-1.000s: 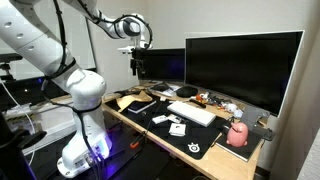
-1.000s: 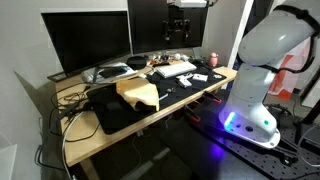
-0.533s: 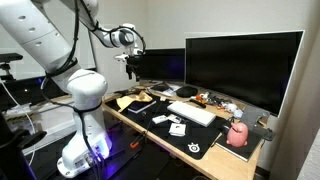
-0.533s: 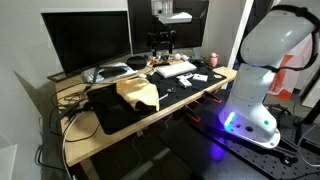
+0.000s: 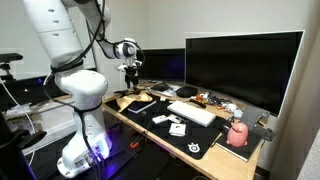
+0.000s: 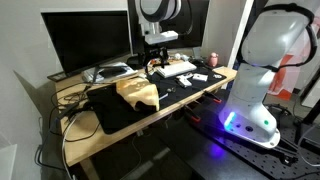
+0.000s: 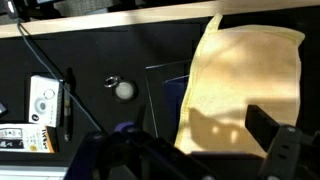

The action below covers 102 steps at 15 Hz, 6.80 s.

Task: Move the towel to the far end of the table on the left

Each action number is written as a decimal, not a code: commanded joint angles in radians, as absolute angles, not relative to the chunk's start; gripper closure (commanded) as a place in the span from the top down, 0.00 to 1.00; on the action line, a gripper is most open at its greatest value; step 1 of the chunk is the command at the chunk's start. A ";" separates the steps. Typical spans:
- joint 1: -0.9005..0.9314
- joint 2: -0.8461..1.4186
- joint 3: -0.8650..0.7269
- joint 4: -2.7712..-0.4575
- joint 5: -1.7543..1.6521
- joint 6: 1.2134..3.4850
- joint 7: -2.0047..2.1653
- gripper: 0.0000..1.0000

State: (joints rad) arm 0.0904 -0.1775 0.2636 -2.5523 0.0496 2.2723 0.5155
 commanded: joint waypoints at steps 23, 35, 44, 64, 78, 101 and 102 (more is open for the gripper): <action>0.292 0.290 0.165 -2.254 -0.175 2.329 0.672 1.00; 0.306 0.317 0.161 -2.228 -0.151 2.335 0.640 0.36; 0.292 0.247 0.184 -2.245 -0.032 2.322 0.535 0.00; 0.291 -0.111 0.285 -2.117 0.007 2.101 0.494 0.00; 0.288 -0.098 0.301 -2.109 -0.007 2.142 0.532 0.00; 0.452 0.325 0.195 -1.851 -0.647 2.757 1.169 0.00; 0.467 0.350 0.176 -1.821 -0.693 2.765 1.207 0.00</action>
